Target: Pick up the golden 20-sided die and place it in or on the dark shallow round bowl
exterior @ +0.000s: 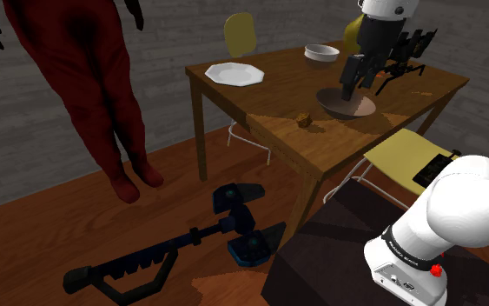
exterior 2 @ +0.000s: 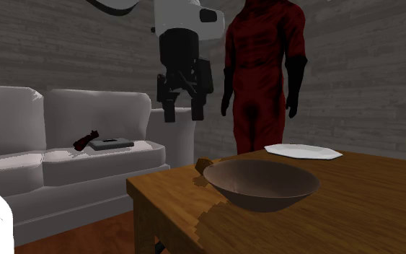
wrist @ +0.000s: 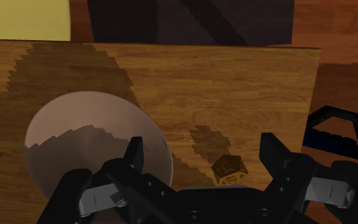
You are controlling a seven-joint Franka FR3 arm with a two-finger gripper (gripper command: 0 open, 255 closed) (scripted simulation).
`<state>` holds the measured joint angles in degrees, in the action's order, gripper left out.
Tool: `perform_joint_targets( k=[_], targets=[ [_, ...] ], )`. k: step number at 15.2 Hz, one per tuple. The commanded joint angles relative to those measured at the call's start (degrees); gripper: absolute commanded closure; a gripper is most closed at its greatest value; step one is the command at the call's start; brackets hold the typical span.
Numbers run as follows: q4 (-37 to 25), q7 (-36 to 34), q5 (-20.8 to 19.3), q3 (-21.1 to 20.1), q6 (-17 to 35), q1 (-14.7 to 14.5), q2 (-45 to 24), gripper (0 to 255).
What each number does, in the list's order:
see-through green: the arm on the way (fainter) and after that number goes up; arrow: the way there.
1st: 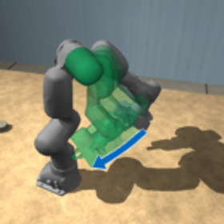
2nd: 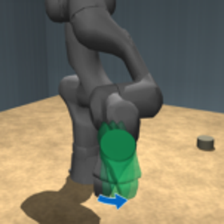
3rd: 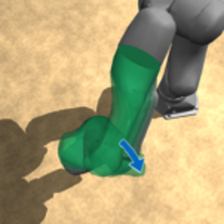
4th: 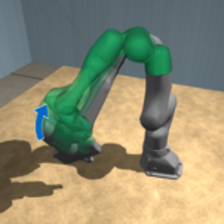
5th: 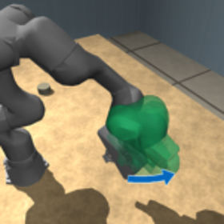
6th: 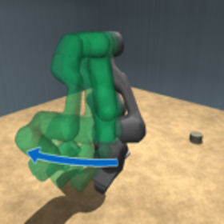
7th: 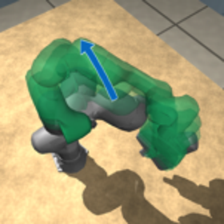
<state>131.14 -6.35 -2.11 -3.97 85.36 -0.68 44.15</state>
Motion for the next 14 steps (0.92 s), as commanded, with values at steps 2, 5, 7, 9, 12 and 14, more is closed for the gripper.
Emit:
perform_joint_targets(
  k=[2, 5, 7, 9, 12, 14],
  targets=[
    [0.5, -0.8, 0.6, -0.2, 1.9, 0.1, -1.2, 0],
    [1.5, -3.1, 2.2, -0.8, 7.5, 0.3, -5.4, 0],
    [1.8, -4.5, 3.1, -1.3, 11.2, 0.4, -8.4, 0],
    [1.8, -5.8, 4.1, -1.7, 14.9, 0.5, -11.7, 0],
    [2.3, -6.8, 4.8, -2.0, 18.6, 0.6, -14.6, 0],
    [3.8, -6.8, 4.9, -2.1, 20.2, 0.6, -14.7, 0]
  ],
)
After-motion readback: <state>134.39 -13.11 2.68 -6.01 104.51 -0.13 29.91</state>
